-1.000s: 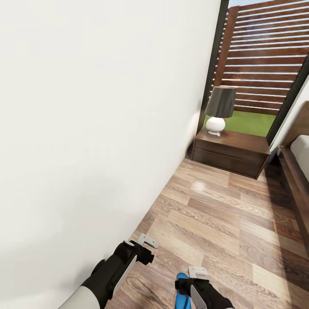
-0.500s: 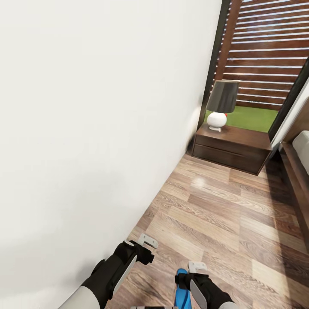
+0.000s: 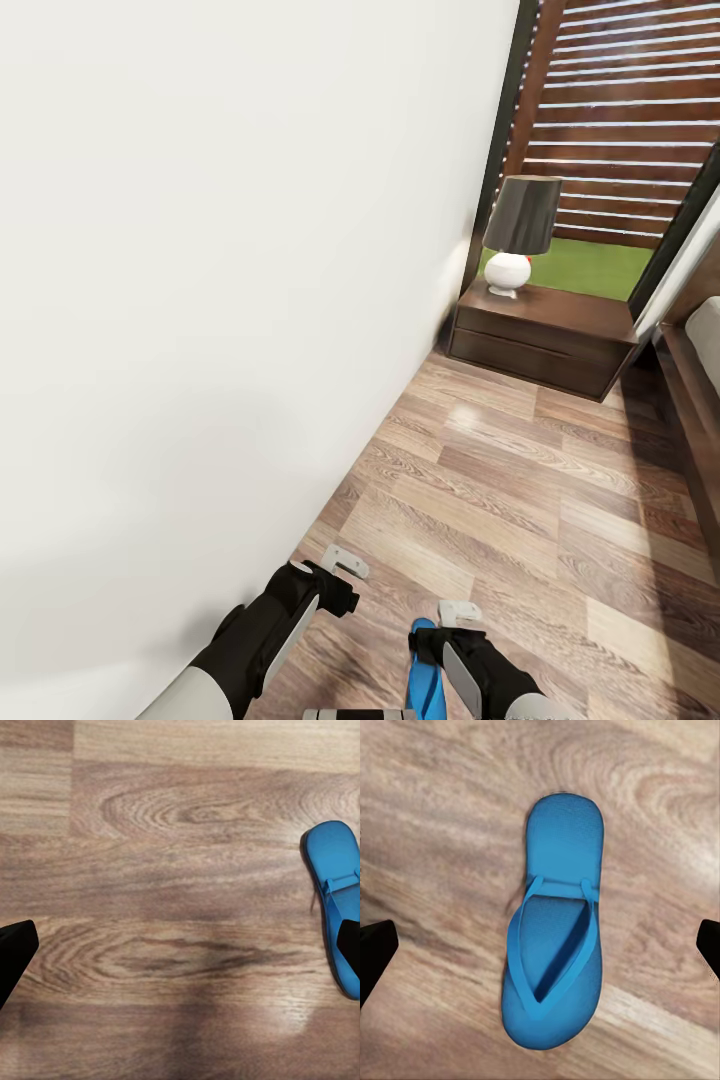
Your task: In the bedroom, move the book from the bed onto either nightstand, and place the two sandals side by side next to the bed.
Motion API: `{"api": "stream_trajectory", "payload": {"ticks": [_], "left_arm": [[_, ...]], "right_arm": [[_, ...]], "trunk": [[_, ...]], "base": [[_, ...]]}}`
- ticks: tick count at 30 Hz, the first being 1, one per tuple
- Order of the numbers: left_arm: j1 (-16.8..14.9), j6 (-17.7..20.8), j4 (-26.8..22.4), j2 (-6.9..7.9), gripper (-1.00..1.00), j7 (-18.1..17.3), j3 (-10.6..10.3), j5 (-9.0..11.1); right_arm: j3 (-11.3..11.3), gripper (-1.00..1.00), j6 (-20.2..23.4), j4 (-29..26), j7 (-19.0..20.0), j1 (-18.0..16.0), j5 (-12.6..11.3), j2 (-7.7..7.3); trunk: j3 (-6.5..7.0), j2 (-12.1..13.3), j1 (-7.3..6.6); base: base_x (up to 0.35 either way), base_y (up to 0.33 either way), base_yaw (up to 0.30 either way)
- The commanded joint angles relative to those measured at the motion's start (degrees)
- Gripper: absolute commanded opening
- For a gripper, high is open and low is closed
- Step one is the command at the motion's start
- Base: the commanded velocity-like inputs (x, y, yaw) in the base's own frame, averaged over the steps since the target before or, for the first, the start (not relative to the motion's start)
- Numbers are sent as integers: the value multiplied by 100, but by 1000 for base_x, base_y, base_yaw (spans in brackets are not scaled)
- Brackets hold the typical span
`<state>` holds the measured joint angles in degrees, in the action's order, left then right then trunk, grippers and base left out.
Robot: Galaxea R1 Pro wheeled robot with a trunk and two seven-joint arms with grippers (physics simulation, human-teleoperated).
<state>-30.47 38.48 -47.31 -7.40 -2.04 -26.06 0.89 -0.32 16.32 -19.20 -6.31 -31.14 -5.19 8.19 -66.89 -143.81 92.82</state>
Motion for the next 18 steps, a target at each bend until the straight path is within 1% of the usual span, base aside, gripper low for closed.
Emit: {"api": "stream_trajectory", "payload": {"ticks": [1,12,17,18], "left_arm": [[-3,28,-6,1,100,-8,-4,7],[-3,28,-6,1,100,-9,-4,7],[-3,28,-6,1,100,-8,-4,7],[-3,28,-6,1,100,-8,-4,7]], "right_arm": [[-2,100,26,-12,-30,0,-55,2],[-3,100,371,0,-43,-88,-54,1],[-3,100,428,2,-45,-97,-53,0],[-3,100,436,3,-45,-98,-53,-1]], "trunk": [[-5,-2,-1],[-5,-2,-1],[-116,-9,12],[-116,-9,12]], "base": [[0,0,0],[0,0,0],[0,0,0],[0,0,0]]}}
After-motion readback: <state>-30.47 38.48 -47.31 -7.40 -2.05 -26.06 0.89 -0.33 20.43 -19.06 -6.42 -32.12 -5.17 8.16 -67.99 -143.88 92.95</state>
